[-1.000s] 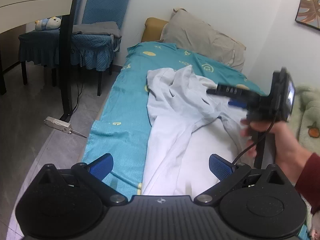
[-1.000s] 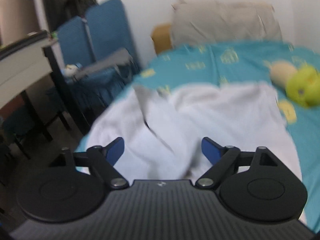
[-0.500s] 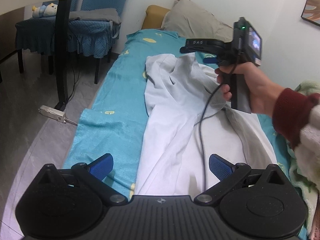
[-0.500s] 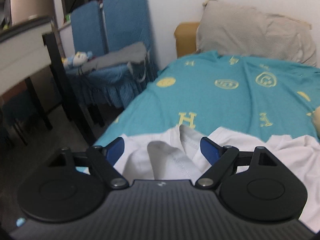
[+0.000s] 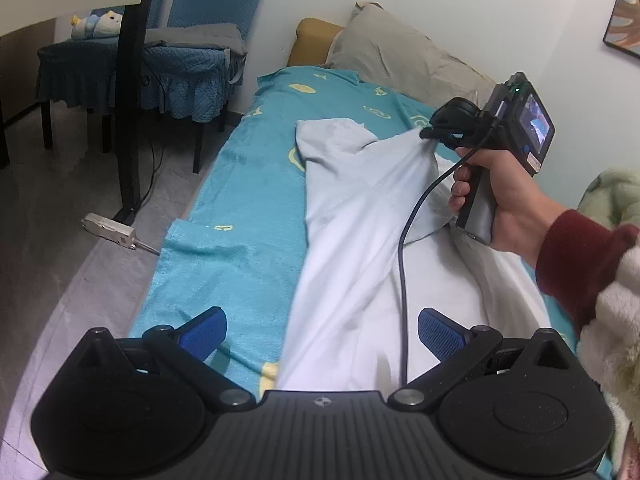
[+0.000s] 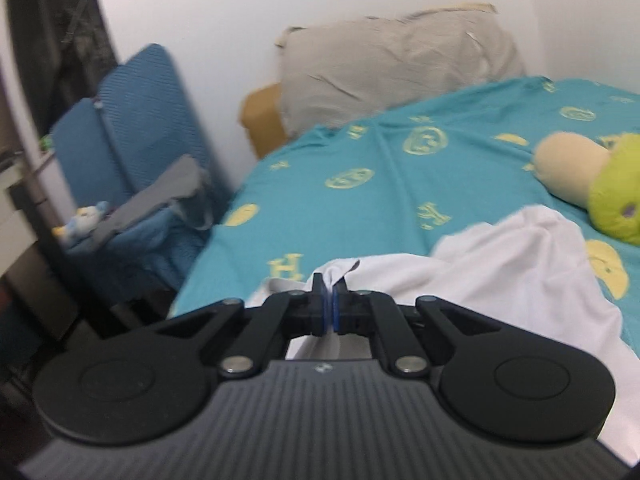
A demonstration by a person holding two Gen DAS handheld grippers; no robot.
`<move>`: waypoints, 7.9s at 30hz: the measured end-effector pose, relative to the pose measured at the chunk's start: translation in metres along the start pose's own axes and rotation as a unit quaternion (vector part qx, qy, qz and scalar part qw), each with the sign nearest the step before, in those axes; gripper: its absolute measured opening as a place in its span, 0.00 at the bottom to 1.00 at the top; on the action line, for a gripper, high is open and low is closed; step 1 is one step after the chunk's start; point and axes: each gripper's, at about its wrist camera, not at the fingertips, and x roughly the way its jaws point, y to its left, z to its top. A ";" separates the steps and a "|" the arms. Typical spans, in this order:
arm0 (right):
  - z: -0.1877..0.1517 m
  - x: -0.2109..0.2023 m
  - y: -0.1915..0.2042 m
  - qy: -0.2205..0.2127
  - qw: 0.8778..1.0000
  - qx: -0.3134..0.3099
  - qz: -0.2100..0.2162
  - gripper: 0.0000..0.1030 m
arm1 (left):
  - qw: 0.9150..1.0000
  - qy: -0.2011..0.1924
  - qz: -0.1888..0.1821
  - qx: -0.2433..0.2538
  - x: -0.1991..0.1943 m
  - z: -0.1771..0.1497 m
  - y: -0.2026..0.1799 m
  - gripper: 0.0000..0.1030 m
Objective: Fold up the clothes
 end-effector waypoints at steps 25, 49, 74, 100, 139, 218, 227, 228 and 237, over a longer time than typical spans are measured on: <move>-0.009 -0.264 -0.017 0.001 0.998 -0.025 0.059 0.84 | 0.997 -0.013 -0.002 0.071 -0.061 -0.012 -0.001 0.99; -0.119 -0.371 -0.096 0.080 0.992 0.097 0.033 0.84 | 0.957 0.183 0.008 -0.225 -0.065 -0.045 0.088 0.71; -0.135 -0.345 -0.095 0.144 0.981 0.116 0.065 0.84 | 0.963 0.145 0.024 0.226 -0.136 -0.105 -0.090 0.18; -0.132 -0.244 -0.038 0.219 0.952 0.129 0.167 0.71 | 0.894 0.321 0.042 0.310 -0.094 -0.101 -0.037 0.35; -0.120 -0.356 -0.091 0.180 0.980 0.075 0.036 0.74 | 0.975 0.179 -0.105 -0.075 -0.089 -0.079 -0.002 0.75; -0.027 -0.332 -0.139 0.145 0.961 0.219 0.091 0.05 | 0.994 -0.043 -0.101 -0.003 -0.133 0.080 -0.058 0.08; -0.063 -0.203 -0.173 0.191 0.953 0.232 0.042 0.06 | 0.998 0.015 -0.065 -0.013 0.042 0.077 -0.029 0.09; -0.067 -0.197 -0.175 0.195 0.953 0.229 0.036 0.06 | 0.998 0.023 -0.059 -0.010 0.055 0.075 -0.026 0.09; -0.067 -0.187 -0.169 0.214 0.957 0.194 0.016 0.08 | 0.999 0.035 -0.026 0.023 0.077 0.058 -0.029 0.31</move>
